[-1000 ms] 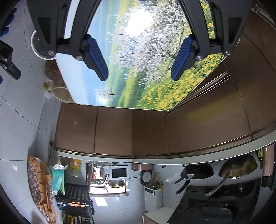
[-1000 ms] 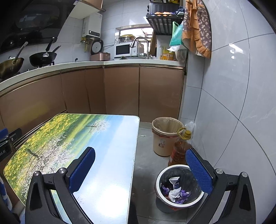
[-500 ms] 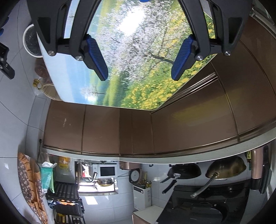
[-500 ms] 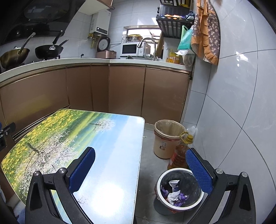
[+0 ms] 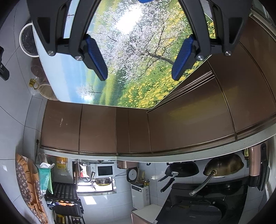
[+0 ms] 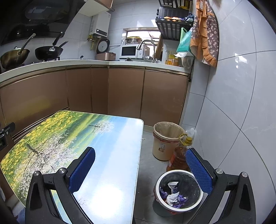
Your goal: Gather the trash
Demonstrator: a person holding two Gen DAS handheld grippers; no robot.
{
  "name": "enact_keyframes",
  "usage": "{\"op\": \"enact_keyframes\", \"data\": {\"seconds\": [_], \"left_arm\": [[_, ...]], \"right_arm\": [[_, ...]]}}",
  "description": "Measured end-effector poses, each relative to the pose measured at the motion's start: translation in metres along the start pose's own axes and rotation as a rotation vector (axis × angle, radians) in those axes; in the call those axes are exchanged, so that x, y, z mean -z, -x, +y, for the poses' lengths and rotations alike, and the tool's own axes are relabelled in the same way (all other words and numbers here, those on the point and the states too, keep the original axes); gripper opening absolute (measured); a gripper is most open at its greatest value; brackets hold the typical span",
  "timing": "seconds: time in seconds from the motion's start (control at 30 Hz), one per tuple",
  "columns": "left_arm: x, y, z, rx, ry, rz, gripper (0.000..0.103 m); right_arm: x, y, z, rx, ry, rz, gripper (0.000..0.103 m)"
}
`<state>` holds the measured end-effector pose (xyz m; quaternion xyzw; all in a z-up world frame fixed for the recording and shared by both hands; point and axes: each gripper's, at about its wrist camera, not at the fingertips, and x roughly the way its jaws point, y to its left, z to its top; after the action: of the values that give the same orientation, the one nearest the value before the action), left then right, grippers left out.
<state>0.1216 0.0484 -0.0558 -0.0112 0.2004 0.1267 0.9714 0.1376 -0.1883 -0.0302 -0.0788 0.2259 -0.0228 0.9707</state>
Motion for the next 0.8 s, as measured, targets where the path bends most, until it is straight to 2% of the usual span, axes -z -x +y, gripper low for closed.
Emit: {"op": "enact_keyframes", "data": {"seconds": [0.8], "left_arm": [[-0.004, 0.01, -0.024, 0.049, -0.034, -0.04, 0.075]], "right_arm": [[0.0, 0.005, -0.026, 0.032, -0.06, -0.027, 0.103]]}}
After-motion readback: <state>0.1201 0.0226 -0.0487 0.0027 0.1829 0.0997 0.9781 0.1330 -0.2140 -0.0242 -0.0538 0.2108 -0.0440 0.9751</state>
